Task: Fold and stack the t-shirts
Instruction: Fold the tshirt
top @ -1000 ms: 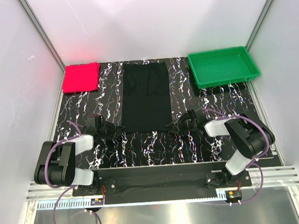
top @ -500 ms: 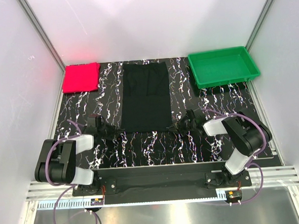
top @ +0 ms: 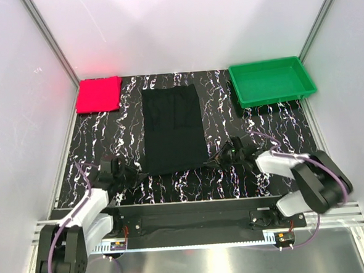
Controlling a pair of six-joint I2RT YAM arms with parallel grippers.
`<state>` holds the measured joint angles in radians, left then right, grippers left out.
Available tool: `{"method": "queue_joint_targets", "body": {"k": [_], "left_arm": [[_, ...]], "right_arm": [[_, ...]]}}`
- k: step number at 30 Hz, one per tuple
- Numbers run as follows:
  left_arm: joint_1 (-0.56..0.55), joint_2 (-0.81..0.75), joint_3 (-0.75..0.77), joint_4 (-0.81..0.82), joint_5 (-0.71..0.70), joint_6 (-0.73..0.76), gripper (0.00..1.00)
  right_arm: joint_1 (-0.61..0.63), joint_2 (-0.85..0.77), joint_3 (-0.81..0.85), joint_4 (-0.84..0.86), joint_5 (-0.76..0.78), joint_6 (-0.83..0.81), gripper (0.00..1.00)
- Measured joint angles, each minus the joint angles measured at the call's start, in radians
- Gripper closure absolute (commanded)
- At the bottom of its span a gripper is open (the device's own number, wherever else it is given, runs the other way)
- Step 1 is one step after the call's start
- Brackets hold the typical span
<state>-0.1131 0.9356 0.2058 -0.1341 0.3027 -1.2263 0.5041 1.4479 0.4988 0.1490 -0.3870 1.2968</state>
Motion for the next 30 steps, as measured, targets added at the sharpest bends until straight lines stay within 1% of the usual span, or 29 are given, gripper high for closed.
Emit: {"method": "queue_joint_targets", "body": {"k": [3,8,11,16,18,22,24,30], "left_arm": [[-0.009,-0.079,-0.01,-0.073,0.016,0.021,1.0],[-0.041,-0.17,0.005,-0.214,0.027,0.079,1.0],[-0.072,-0.204,0.065,-0.322,0.029,0.117,1.0],[-0.118,-0.29,0.216,-0.468,0.005,0.172,1.0],[-0.122,-0.365,0.246,-0.496,0.003,0.175,1.0],[-0.125,-0.555,0.246,-0.579,0.008,0.164,1.0],[-0.125,-0.61,0.248,-0.627,0.008,0.167,1.0],[-0.126,-0.612,0.282,-0.743,0.024,0.209,1.0]], "right_arm": [[0.021,-0.126,-0.03,-0.044,-0.001,-0.018,1.0],[0.095,-0.312,-0.107,-0.147,0.003,-0.018,1.0],[0.13,-0.417,-0.137,-0.239,0.005,-0.018,1.0],[0.144,-0.55,-0.146,-0.345,0.005,-0.021,1.0],[0.146,-0.588,-0.145,-0.379,0.005,-0.025,1.0],[0.152,-0.636,-0.128,-0.442,0.004,-0.039,1.0],[0.153,-0.643,-0.108,-0.47,0.002,-0.053,1.0],[0.159,-0.658,-0.08,-0.543,-0.02,-0.094,1.0]]}}
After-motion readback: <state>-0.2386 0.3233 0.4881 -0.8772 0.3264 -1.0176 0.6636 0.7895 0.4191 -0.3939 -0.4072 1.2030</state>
